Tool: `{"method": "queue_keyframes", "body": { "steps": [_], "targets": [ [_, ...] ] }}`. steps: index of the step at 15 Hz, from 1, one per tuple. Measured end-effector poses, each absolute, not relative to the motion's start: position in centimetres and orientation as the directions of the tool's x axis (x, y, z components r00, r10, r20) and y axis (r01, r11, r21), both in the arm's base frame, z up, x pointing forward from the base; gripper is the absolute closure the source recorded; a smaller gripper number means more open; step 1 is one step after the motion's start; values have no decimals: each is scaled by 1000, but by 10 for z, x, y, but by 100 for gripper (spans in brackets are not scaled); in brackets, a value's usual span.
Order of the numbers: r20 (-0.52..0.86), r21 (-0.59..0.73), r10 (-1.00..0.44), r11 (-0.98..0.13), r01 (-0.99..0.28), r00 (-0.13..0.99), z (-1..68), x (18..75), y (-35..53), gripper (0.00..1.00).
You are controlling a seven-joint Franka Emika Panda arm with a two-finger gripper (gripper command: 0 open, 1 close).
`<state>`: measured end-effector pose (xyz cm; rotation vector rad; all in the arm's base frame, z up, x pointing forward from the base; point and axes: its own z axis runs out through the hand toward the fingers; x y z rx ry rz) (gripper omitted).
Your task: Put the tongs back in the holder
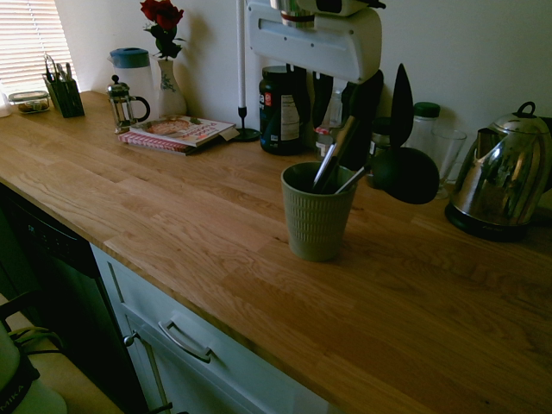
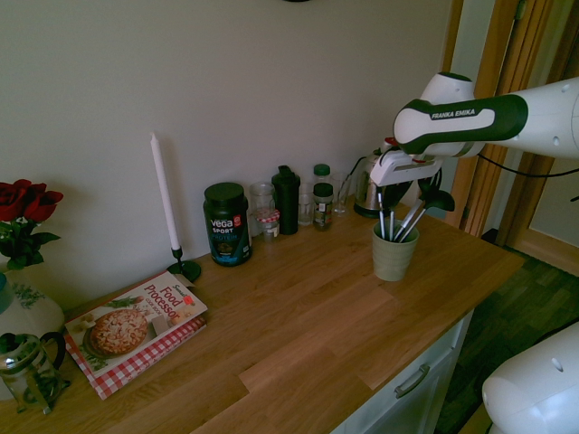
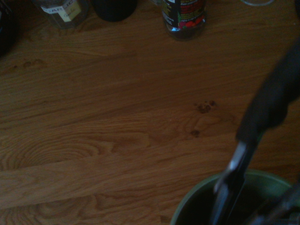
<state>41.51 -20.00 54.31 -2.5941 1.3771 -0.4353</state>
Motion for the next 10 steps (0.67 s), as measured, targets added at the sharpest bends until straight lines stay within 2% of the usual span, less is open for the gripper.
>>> {"method": "queue_keyframes", "body": {
  "steps": [4,7,10],
  "targets": [
    [158,-266,-810,-585,-766,564,562,420,-183,0],
    [60,-185,-730,-679,-711,681,562,425,-129,0],
    [9,-106,-586,-807,-582,811,533,444,-38,0]
  ]
}}
